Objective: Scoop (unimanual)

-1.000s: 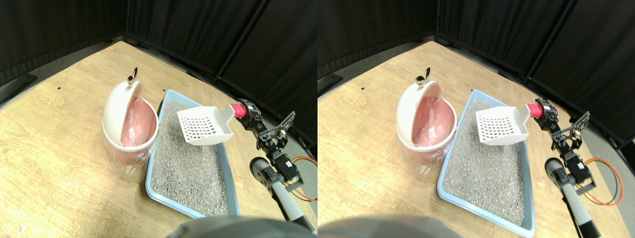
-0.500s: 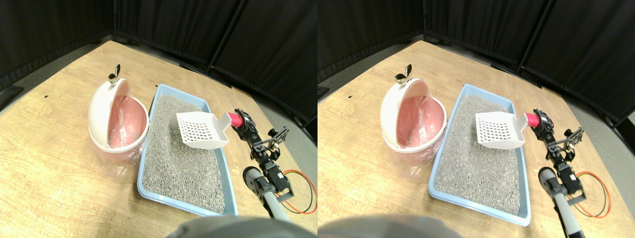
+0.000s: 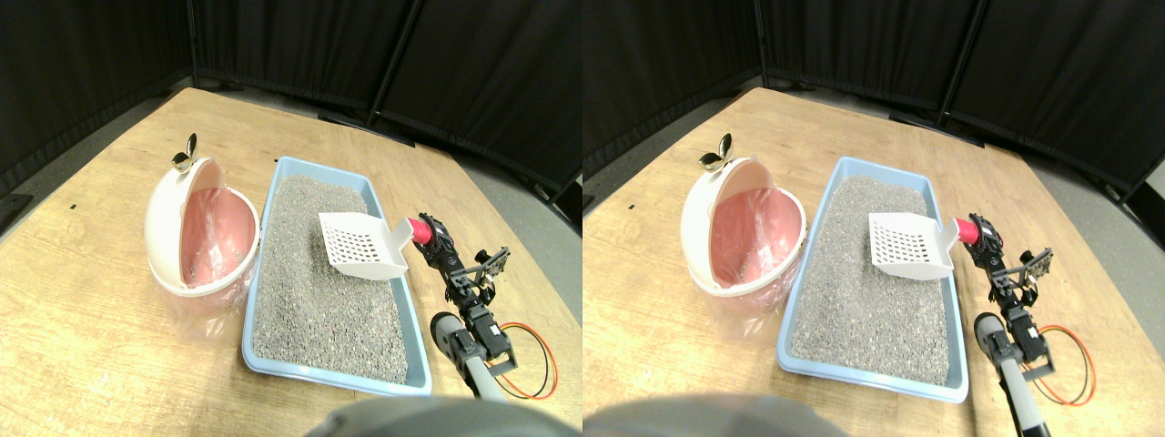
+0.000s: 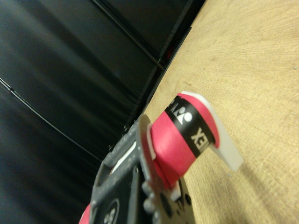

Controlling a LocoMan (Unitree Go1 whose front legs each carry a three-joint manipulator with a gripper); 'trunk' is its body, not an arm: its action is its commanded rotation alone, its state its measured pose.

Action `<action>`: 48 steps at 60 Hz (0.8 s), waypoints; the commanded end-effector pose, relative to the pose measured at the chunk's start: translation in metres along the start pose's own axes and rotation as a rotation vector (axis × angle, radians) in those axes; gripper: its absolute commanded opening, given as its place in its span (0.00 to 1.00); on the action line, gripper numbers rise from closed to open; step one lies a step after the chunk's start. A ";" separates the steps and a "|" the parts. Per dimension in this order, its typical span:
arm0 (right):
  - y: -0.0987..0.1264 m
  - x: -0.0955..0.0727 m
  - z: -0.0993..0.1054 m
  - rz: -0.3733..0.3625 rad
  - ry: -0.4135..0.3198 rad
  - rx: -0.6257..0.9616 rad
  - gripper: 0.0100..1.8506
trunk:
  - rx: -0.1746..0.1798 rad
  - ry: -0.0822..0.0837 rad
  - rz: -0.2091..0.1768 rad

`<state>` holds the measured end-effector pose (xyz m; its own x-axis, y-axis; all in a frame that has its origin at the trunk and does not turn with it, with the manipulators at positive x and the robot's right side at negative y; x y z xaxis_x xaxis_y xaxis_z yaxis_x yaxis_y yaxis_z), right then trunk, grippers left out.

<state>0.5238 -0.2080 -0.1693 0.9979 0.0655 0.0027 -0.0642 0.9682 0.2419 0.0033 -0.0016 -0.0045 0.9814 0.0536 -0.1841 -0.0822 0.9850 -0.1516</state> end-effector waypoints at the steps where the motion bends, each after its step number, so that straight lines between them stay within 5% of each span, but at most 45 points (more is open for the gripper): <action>1: 0.008 0.000 0.006 0.007 -0.046 0.032 0.02 | 0.003 -0.023 -0.008; 23: -0.005 -0.008 -0.008 -0.026 -0.055 0.070 0.02 | 0.038 -0.023 -0.041; 48: -0.017 -0.016 -0.020 -0.078 0.042 0.091 0.02 | 0.041 -0.021 -0.052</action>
<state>0.5086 -0.2199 -0.1963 0.9965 0.0216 -0.0807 0.0067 0.9420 0.3357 0.0031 -0.0012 -0.0054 0.9842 0.0082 -0.1768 -0.0282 0.9934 -0.1110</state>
